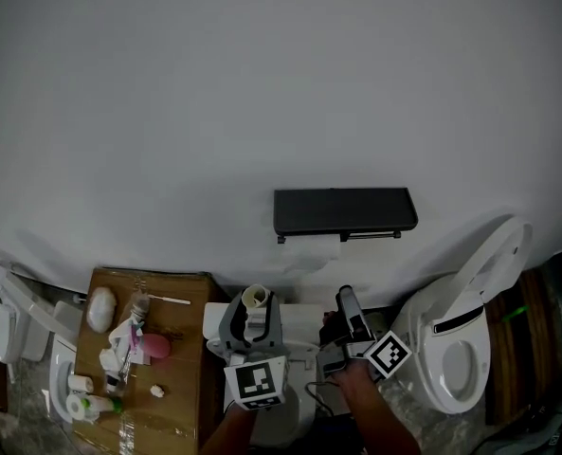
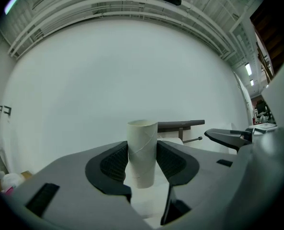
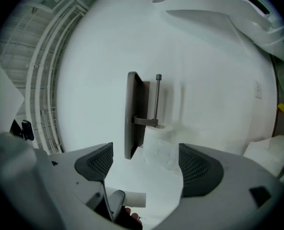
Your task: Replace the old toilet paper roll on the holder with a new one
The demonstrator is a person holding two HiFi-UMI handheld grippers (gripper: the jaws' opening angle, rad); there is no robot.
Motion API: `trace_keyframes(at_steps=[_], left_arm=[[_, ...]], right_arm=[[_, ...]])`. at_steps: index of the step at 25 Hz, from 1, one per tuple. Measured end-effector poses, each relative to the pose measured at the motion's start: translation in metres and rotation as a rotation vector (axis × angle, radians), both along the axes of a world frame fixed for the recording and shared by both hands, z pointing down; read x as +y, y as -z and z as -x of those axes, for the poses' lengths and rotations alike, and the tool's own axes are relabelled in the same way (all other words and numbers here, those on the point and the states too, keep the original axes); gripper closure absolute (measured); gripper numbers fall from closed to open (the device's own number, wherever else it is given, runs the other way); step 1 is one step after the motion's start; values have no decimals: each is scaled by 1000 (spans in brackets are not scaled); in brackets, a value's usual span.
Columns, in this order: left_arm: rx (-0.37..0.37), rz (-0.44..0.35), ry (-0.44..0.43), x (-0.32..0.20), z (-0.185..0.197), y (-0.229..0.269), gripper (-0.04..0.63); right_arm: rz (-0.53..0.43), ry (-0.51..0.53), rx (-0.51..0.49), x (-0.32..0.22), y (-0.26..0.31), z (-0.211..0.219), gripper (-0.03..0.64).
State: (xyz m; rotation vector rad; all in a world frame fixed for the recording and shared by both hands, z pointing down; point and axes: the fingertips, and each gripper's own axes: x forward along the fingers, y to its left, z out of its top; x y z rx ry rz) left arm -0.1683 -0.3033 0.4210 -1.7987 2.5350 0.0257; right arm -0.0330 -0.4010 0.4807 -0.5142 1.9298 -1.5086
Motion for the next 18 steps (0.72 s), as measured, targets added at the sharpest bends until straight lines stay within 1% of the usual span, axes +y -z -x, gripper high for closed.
trace_keyframes(at_steps=[3, 5, 8, 11, 16, 17, 18], left_arm=[[-9, 12, -24, 2, -6, -3, 394], [-3, 5, -39, 3, -12, -2, 394], [0, 6, -60, 4, -19, -2, 394], [-9, 24, -76, 4, -25, -6, 394], [-13, 28, -100, 6, -34, -6, 394], [-13, 24, -103, 7, -35, -5, 395], [-12, 18, -106, 7, -36, -3, 394]], right_arm=[[-4, -32, 4, 9, 5, -20, 212], [-4, -54, 7, 14, 5, -32, 212], [14, -93, 13, 19, 1, -46, 212], [26, -116, 10, 21, -1, -55, 213], [23, -149, 21, 26, 2, -64, 219], [20, -168, 36, 27, 3, -67, 235], [19, -189, 55, 28, 2, -70, 302]])
